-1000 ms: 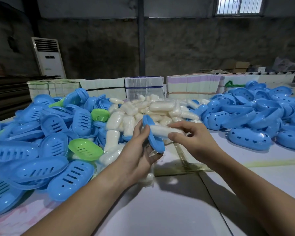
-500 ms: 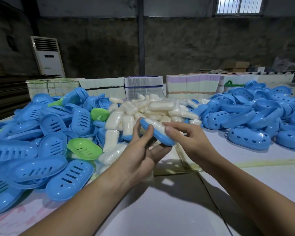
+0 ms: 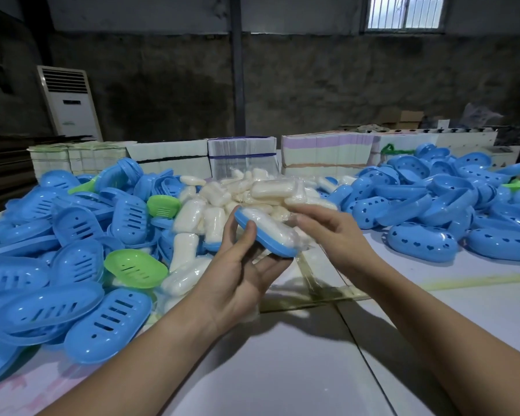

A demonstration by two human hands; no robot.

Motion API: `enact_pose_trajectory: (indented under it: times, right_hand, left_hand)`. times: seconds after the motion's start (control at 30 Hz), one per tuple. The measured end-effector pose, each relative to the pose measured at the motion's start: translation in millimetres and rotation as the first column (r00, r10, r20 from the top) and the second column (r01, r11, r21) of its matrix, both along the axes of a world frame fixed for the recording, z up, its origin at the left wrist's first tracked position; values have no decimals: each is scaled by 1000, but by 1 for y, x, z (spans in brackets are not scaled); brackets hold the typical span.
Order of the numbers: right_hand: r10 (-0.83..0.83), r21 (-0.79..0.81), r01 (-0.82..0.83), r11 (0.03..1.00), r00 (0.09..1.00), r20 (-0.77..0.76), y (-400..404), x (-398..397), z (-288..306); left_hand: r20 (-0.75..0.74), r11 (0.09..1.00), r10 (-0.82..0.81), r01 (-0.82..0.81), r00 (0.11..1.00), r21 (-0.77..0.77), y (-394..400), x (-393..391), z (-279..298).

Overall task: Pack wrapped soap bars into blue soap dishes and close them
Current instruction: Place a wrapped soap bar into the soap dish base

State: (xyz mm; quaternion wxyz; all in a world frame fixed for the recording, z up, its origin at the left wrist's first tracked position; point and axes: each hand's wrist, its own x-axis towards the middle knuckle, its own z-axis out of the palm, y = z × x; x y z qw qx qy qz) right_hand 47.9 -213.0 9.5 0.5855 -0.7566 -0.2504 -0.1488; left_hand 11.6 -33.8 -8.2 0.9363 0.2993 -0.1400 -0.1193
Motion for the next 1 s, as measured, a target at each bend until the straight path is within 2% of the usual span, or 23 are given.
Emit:
enact_pose_trajectory:
  times: [0.07,0.1,0.17,0.2,0.27,0.37,0.5,0.6,0.7,0.73,0.8,0.87,0.9,0.93,1.0]
  right_hand:
    - [-291,-85,293,952,956,36,-23,15,1]
    - [-458,-207,462,862,886,71,-38,24,2]
    - [-698,-456,676,579,700,150,-71,37,2]
    - [-768,-516,713,475,622,154,-86,42,2]
    - [-837,-588,718,373,533,119,-107,46,1]
    - [-857,-704,650,286,503,116,-118,50,-4]
    - [-862,-691,683,239,477,173,-116,53,-11]
    - [-846,-647,718,258,491,209,-116,54,-14]
    - [-803,-574,735,360,558,211,-107,54,-12]
    - [-778,-537,729,424,597,196,-103,54,-9]
    - [-675,-423,647,634,730,104,-92,51,-3]
    - [-445,-233,423,875,894,-49,-79,40,6]
    - [-274,-104,261,960,952,-137,-71,32,11]
    - [-78,30,86,996,974,-214,-63,25,15]
    - [273,234,-201,951,902,-334,-50,14,19]
  left_hand:
    - [-21,1000,-22,21,1000,-22,1,-1,0]
    - [-30,1000,-23,22,999,-19,2,-1,0]
    - [-42,1000,-14,14,999,-3,3,-1,0]
    - [-44,1000,-9,9,999,4,4,-1,1]
    - [-52,1000,0,0,999,7,4,-2,2]
    - [-62,1000,5,-4,998,21,5,-3,3]
    - [-73,1000,1,1,997,24,5,-4,3]
    - [-75,1000,-10,11,997,17,6,-3,2]
    - [-83,1000,-15,17,996,24,7,-1,0]
    - [-85,1000,-14,16,996,24,7,0,0]
    - [-80,1000,-8,10,997,26,8,0,-1]
    - [-79,1000,3,0,997,27,8,0,0]
    - [-78,999,12,-10,997,30,8,0,0]
    - [-75,999,22,-19,997,36,8,0,0]
    - [-62,998,36,-33,997,47,9,0,0]
